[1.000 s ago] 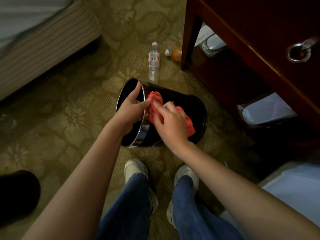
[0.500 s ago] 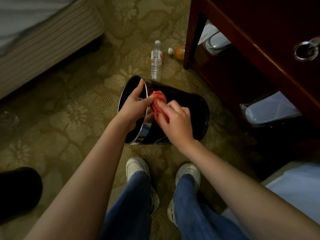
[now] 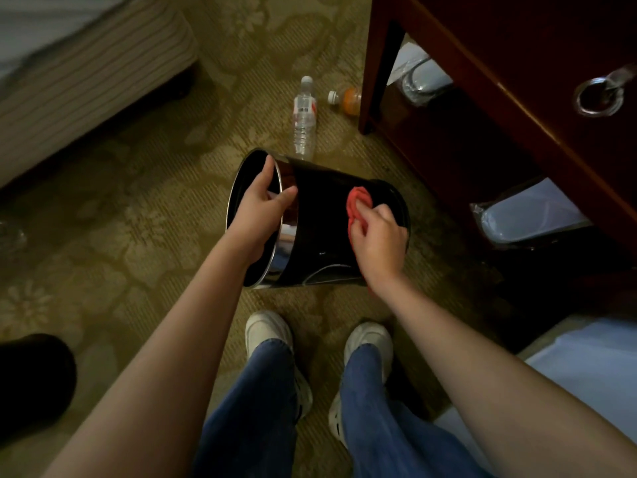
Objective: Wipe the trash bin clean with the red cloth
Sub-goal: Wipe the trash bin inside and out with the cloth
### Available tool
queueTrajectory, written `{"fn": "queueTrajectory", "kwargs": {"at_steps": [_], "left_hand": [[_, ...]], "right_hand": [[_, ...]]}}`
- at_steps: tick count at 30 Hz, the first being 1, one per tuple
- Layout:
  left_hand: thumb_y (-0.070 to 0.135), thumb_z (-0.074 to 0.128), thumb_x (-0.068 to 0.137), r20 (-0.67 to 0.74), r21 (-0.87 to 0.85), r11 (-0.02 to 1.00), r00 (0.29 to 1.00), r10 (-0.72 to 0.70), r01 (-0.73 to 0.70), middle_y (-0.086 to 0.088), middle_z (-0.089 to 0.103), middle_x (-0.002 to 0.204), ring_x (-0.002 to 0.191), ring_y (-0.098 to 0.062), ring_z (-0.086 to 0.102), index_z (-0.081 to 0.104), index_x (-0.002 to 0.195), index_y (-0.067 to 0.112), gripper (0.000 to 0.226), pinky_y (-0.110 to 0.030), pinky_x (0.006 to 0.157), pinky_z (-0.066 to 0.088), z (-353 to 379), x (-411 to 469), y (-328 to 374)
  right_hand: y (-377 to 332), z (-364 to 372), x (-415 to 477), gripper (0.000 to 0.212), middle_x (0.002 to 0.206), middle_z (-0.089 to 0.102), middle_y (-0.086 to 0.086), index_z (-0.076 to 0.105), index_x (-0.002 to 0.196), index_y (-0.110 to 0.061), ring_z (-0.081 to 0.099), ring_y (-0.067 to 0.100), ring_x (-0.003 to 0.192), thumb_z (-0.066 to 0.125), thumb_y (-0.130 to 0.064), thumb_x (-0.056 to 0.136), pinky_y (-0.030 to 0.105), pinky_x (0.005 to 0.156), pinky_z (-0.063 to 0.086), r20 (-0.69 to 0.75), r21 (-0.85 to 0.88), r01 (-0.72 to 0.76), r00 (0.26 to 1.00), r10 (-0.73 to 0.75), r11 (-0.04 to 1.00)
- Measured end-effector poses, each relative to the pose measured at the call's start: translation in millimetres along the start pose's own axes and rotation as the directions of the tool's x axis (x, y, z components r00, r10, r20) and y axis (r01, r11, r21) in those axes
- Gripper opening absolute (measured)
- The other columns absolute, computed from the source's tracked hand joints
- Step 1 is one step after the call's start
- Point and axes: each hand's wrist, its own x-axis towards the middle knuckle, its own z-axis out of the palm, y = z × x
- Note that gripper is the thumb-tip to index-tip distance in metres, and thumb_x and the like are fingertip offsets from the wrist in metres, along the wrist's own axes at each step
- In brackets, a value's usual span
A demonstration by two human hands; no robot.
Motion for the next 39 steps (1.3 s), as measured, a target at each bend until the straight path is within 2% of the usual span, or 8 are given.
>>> {"fn": "queueTrajectory", "kwargs": {"at_steps": [5,9,17,20,25,30,33,39], "left_hand": [[0.011,0.053,0.095,0.025,-0.02,1.0,1.0,0.005,-0.004,-0.012,0.048,0.074,0.068,-0.017,0.051,0.017,0.15,0.027,0.068,-0.02,0.059,0.047,5.2,0.0,1.2],[0.011,0.053,0.094,0.016,-0.013,1.0,1.0,-0.007,0.007,-0.015,0.05,0.08,0.077,-0.026,0.052,0.018,0.149,0.028,0.067,-0.029,0.067,0.049,3.5,2.3,0.9],[0.013,0.052,0.095,0.03,0.031,0.999,1.0,0.003,-0.004,-0.016,0.054,0.091,0.089,-0.026,0.059,0.015,0.15,0.029,0.068,-0.036,0.086,0.052,9.7,-4.6,5.6],[0.012,0.053,0.095,0.009,0.011,1.0,1.0,0.007,-0.007,-0.011,0.051,0.073,0.066,-0.013,0.057,0.017,0.15,0.026,0.067,-0.02,0.059,0.05,16.4,-4.2,7.5],[0.011,0.054,0.094,0.009,-0.049,0.999,1.0,-0.021,0.021,-0.006,0.049,0.067,0.064,-0.014,0.052,0.019,0.149,0.028,0.068,-0.026,0.064,0.047,11.1,0.8,2.1],[0.015,0.054,0.094,0.028,0.003,0.999,0.999,-0.038,0.038,-0.016,0.053,0.094,0.092,-0.028,0.06,0.019,0.149,0.032,0.067,-0.038,0.086,0.051,7.2,-2.6,5.1],[0.015,0.053,0.095,0.027,0.013,1.0,0.999,-0.025,0.025,-0.011,0.054,0.087,0.089,-0.023,0.061,0.019,0.149,0.032,0.066,-0.034,0.083,0.051,7.9,-3.4,5.4],[0.01,0.053,0.094,0.017,-0.056,0.998,0.999,-0.028,0.029,-0.01,0.051,0.077,0.074,-0.022,0.055,0.02,0.149,0.027,0.066,-0.024,0.065,0.052,6.9,-0.9,4.0]], "right_hand": [[-47.9,7.6,-11.7,0.042,0.092,0.058,0.002,0.059,0.126,-0.018,0.059,0.024,0.082,0.05,-0.022,0.086,0.041,0.076,0.042,-0.048,0.14,0.232,0.973,-0.227,0.963],[-37.9,10.1,-7.5,0.042,0.095,0.058,0.001,0.058,0.128,-0.02,0.06,0.023,0.084,0.044,-0.025,0.089,0.041,0.075,0.044,-0.057,0.083,0.287,0.957,-0.283,0.954],[5.4,-6.2,0.8,0.038,0.104,0.054,0.002,0.052,0.133,-0.023,0.057,0.023,0.091,0.048,-0.02,0.095,0.039,0.086,0.035,0.005,-0.029,-0.103,0.995,0.103,0.994],[-34.0,-3.1,-6.1,0.04,0.097,0.056,0.002,0.056,0.13,-0.019,0.056,0.023,0.085,0.049,-0.02,0.09,0.04,0.083,0.036,-0.02,0.058,0.132,0.991,-0.131,0.99],[-52.9,-0.7,-8.1,0.042,0.093,0.057,0.001,0.055,0.131,-0.019,0.058,0.022,0.085,0.047,-0.023,0.09,0.042,0.083,0.04,-0.026,0.099,0.237,0.972,-0.235,0.967],[4.5,-10.9,-3.4,0.04,0.109,0.056,0.002,0.05,0.135,-0.024,0.059,0.023,0.096,0.046,-0.019,0.096,0.043,0.09,0.039,0.048,0.019,-0.108,0.993,0.107,0.994],[12.4,-10.4,2.0,0.039,0.115,0.055,0.005,0.05,0.135,-0.023,0.057,0.027,0.101,0.045,-0.02,0.096,0.042,0.092,0.035,0.076,-0.057,-0.23,0.969,0.233,0.972],[-39.5,-2.7,-11.3,0.043,0.099,0.056,0.0,0.052,0.133,-0.02,0.055,0.022,0.09,0.049,-0.019,0.091,0.041,0.084,0.038,0.032,0.062,0.149,0.988,-0.151,0.987]]}}
